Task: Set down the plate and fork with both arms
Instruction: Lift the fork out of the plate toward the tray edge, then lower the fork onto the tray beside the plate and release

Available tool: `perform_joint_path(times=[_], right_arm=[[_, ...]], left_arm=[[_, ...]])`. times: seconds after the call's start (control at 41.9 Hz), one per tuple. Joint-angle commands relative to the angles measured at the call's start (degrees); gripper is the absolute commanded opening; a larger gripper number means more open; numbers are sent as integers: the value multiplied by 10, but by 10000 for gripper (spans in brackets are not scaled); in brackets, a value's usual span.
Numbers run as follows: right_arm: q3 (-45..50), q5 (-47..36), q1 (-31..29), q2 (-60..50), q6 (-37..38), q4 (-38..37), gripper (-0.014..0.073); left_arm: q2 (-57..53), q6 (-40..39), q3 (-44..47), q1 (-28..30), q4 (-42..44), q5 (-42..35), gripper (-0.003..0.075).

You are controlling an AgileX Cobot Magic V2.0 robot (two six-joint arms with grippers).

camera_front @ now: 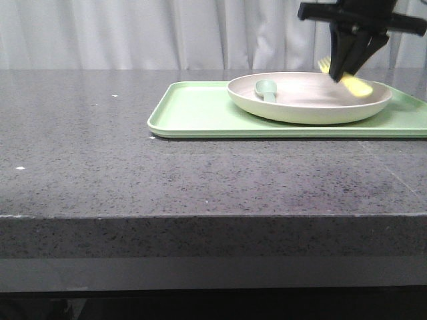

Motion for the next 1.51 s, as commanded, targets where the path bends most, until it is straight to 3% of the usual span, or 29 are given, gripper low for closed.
perform_joint_path(times=[0.0,0.143,0.502,1.29,1.481], right_arm=[[-18,19,-5,-61,-7,-34,32],[-18,46,-24,-79,-7,-67,32],[-17,56,-99,-75,-31,-54,32],[-15,57,-103,15,-92,20,34],[-15,57,-103,16,-92,20,114]], left_arm=[[-1,0,-14,3,-16,-35,283],[-1,0,-14,3,-16,-35,283],[-1,0,-14,3,-16,-35,283],[-1,0,-14,3,-16,-35,283],[-1,0,-14,3,-16,-35,283]])
